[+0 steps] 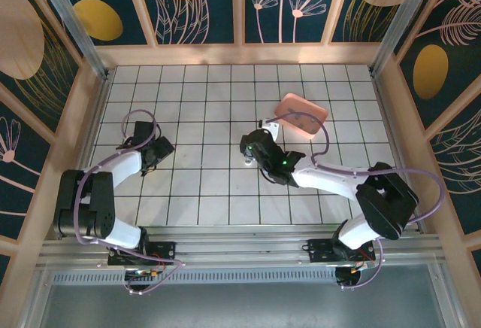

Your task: Load the staples into the stapler

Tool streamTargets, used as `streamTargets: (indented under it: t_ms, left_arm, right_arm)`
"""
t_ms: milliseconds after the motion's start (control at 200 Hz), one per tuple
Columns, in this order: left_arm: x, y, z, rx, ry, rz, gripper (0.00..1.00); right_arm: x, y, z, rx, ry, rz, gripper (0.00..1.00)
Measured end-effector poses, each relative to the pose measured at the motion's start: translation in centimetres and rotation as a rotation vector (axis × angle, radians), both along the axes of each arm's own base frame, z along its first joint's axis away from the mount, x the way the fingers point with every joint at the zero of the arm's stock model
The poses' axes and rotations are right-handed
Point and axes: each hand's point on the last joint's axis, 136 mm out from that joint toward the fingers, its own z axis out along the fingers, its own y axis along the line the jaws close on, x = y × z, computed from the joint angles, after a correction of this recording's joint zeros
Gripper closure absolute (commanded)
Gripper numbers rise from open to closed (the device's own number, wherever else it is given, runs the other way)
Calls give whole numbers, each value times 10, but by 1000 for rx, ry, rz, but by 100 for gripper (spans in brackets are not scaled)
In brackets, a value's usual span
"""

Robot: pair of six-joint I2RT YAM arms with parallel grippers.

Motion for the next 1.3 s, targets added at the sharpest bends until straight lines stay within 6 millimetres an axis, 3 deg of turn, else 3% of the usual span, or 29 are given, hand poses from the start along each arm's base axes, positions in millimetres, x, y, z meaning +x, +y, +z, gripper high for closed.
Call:
streamTargets:
  t_ms: [270, 410, 566, 866, 1076, 1176, 1301]
  left_arm:
    - [22, 6, 1, 65, -6, -24, 21]
    - [32, 7, -2, 94, -2, -44, 28]
    - [31, 7, -12, 106, 28, -70, 41]
    - [20, 8, -11, 114, 37, -99, 64]
    - [18, -6, 12, 66, -11, -175, 75]
    - [18, -24, 27, 8, -50, -283, 70]
    - [17, -50, 50, -61, -124, -448, 74]
  right_arm:
    - [-3, -5, 0, -2, -4, 0, 52]
    - [-3, -7, 1, 2, -8, -2, 52]
    - [-2, -10, 6, 12, -17, -8, 52]
    - [-3, -13, 7, 12, -29, -7, 52]
    - [-4, -18, 9, 16, -75, 13, 52]
    - [-7, -21, 13, 13, -129, 54, 53]
    - [-13, -24, 21, -4, -217, 136, 54]
